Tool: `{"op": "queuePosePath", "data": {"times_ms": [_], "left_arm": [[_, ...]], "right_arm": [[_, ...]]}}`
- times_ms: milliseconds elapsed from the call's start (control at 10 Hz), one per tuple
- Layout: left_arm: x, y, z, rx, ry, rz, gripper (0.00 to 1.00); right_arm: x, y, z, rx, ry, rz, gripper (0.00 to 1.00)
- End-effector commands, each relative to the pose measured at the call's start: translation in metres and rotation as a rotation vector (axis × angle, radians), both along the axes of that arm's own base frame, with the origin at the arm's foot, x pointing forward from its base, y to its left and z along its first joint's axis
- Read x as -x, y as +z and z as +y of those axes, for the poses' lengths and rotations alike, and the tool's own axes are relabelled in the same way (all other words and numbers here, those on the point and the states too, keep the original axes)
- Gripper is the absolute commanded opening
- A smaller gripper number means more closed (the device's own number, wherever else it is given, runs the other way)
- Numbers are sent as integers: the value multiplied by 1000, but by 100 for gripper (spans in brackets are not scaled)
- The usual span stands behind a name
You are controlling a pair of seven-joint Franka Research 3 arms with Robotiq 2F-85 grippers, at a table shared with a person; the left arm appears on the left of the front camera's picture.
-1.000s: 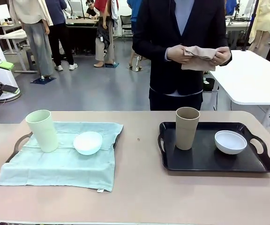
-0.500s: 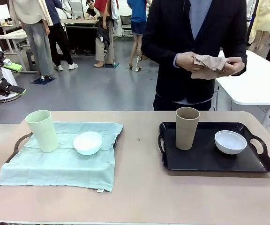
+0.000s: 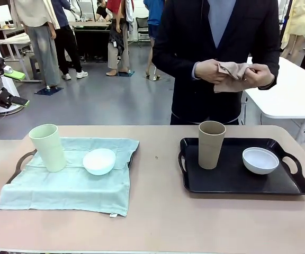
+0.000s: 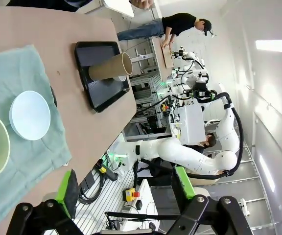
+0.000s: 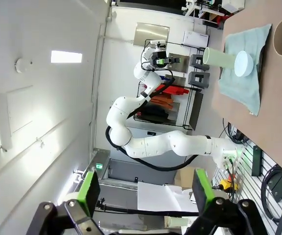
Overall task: Set up a tray with a mat and arrange the tableware.
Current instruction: Pick up the Picnic Bowl and Reusable plastic cup from the Handle tray in front of the human's position and hold them in the air.
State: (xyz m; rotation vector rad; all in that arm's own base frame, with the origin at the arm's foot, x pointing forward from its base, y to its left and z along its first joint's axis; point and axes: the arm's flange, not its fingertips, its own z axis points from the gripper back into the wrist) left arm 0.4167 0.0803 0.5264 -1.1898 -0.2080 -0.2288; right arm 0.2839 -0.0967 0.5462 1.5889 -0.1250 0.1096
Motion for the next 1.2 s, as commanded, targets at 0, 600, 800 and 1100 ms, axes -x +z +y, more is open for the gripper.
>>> {"op": "queuePosePath", "data": {"times_ms": [0, 600, 800, 1100], "left_arm": [[0, 3, 1, -8, -4, -7, 100], [0, 3, 1, -8, -4, -7, 100], [0, 3, 1, -8, -4, -7, 100], [0, 3, 1, -8, -4, -7, 100]], "right_arm": [[-3, 3, -2, -17, 5, -28, 100], [-3, 3, -2, -17, 5, -28, 100], [-3, 3, -2, -17, 5, -28, 100], [-3, 3, -2, -17, 5, -28, 100]]}}
